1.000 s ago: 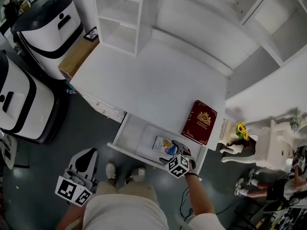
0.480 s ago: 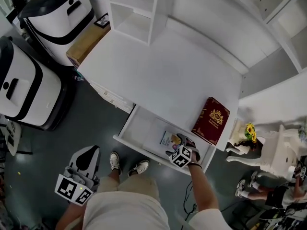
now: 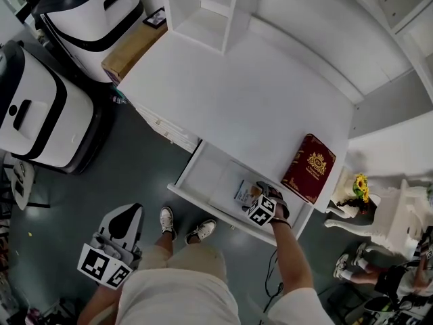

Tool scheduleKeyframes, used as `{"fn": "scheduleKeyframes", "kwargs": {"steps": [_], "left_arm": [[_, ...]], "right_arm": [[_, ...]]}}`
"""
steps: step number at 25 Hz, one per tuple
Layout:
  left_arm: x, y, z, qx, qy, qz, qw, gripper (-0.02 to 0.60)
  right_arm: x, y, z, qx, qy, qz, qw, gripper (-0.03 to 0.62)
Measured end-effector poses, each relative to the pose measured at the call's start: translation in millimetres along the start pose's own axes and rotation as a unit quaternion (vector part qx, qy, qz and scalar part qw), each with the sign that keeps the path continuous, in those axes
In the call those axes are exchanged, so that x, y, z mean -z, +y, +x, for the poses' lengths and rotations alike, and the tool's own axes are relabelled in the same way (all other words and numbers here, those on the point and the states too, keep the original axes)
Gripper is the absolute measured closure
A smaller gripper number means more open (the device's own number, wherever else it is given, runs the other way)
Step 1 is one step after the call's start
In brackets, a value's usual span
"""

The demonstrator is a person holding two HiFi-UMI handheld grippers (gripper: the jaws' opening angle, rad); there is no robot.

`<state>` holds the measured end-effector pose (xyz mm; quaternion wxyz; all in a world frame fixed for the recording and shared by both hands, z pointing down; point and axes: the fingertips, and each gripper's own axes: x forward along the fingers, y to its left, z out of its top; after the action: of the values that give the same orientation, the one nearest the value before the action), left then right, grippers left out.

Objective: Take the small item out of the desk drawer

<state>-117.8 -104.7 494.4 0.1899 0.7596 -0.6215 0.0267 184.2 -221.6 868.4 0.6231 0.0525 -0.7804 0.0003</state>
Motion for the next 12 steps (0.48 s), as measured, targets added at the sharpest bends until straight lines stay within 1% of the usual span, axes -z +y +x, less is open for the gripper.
{"fn": "scheduleKeyframes", "kwargs": {"steps": [6, 12], "left_arm": [[2.3, 5.8, 3.0, 0.009, 0.009, -0.001, 0.9999, 0.566], [3.4, 12.3, 3.9, 0.015, 0.014, 0.000, 0.9998, 0.566]], "right_arm": [[0.2, -0.3, 4.7, -0.020, 0.011, 0.008, 1.000, 0.095], [2.6, 1.7, 8.6, -0.049, 0.013, 0.031, 0.998, 0.095]]}}
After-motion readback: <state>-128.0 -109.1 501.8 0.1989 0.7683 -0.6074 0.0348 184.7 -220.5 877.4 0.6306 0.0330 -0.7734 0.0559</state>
